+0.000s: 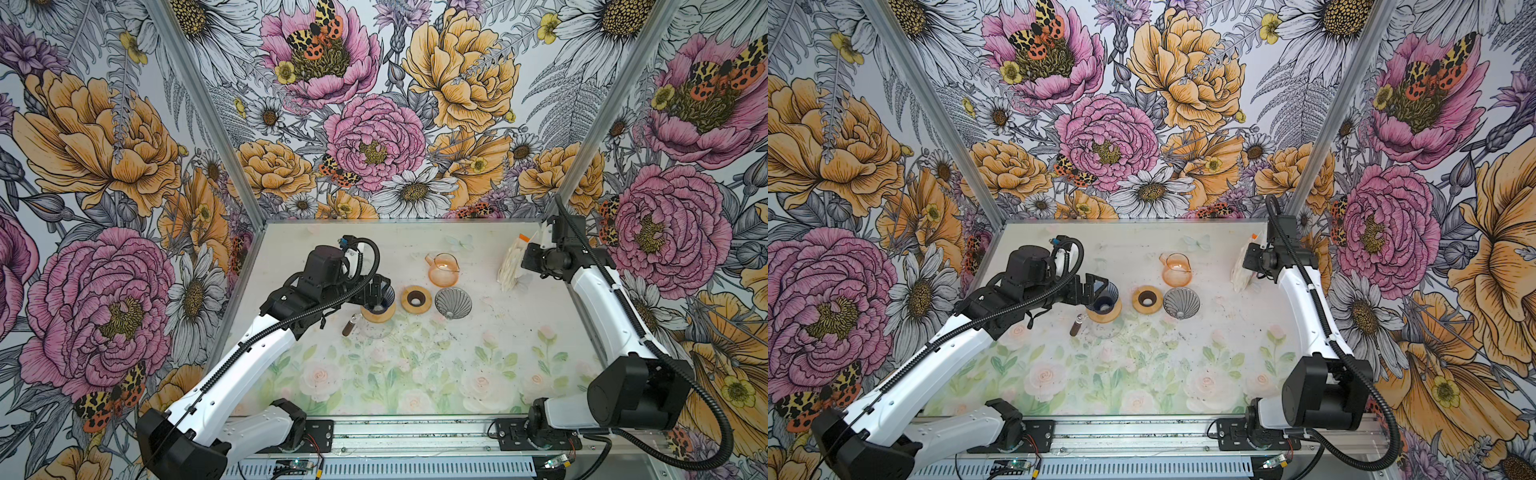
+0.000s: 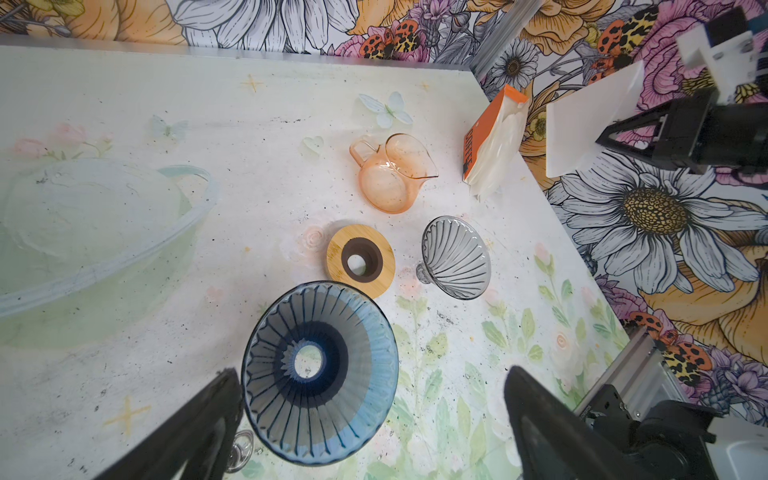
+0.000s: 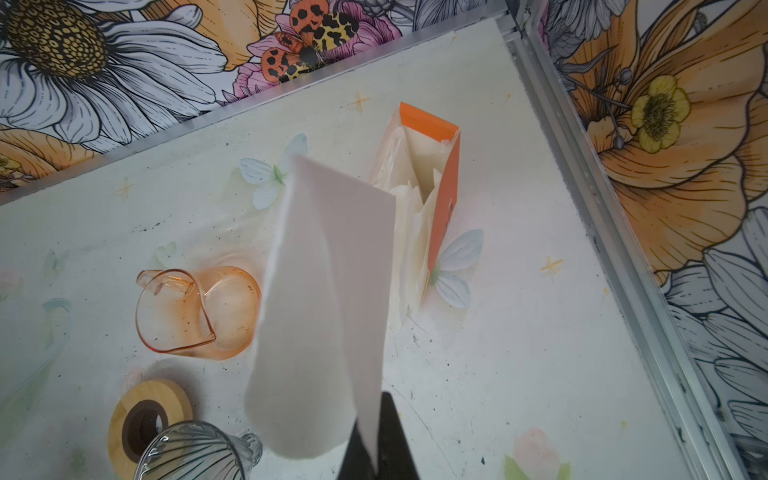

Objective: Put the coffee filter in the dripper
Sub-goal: 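Pull the paper filter up out of the box with the right gripper, then carry the white filter with the right gripper toward the blue dripper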

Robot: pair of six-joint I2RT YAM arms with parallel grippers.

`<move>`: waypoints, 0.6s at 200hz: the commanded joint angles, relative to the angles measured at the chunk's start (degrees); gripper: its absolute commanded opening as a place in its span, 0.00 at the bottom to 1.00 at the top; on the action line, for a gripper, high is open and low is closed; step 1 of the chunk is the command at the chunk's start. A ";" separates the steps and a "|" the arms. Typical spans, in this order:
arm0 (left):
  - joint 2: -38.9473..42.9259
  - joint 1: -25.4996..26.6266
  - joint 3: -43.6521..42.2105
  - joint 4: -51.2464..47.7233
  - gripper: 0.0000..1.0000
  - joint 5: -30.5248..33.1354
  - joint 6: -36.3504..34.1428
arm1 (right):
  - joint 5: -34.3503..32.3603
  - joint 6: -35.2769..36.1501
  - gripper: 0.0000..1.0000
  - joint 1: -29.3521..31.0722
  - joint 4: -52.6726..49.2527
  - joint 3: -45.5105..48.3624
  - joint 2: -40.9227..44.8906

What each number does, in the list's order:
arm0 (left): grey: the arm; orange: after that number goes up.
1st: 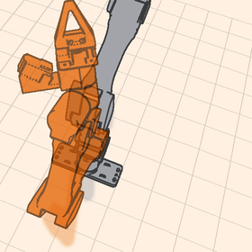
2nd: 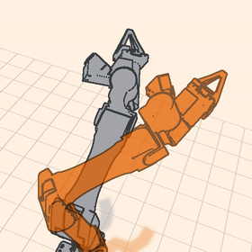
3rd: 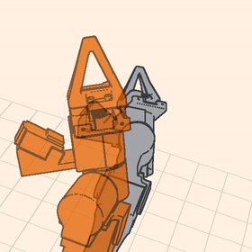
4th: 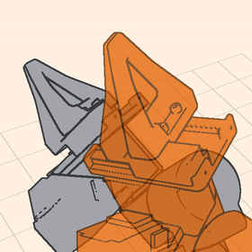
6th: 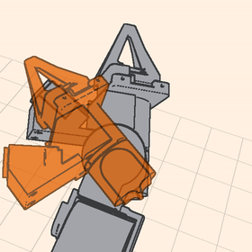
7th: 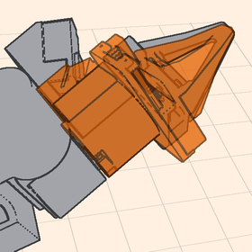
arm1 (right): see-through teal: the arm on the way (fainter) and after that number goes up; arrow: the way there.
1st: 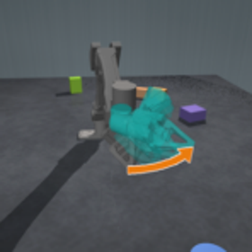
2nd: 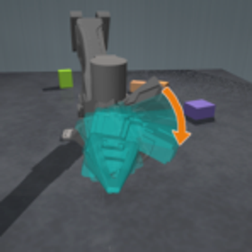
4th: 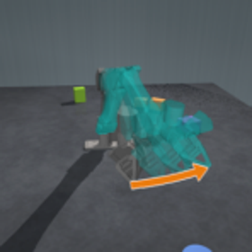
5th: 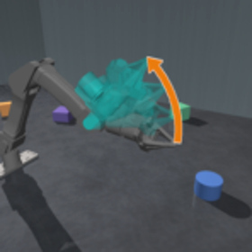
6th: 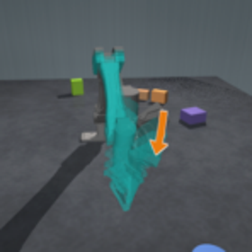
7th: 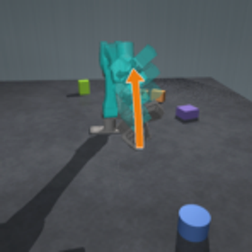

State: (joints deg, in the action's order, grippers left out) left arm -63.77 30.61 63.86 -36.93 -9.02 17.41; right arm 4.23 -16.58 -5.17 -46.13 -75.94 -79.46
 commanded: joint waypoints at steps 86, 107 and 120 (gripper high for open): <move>0.33 0.49 3.93 1.38 0.99 -0.13 -0.55 | 18.67 6.51 0.00 8.86 -11.13 -9.52 4.14; 1.89 0.41 3.80 0.89 0.99 0.78 0.12 | 21.57 7.46 0.00 12.30 -13.34 -13.52 1.93; 3.20 0.33 3.43 0.35 0.99 1.78 0.33 | 22.05 8.60 0.00 15.13 -15.48 -16.90 0.19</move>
State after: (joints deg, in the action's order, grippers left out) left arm -63.64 30.63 66.02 -37.04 -8.97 17.50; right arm 22.00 -10.59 6.35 -57.71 -87.66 -76.77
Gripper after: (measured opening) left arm 0.987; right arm 0.046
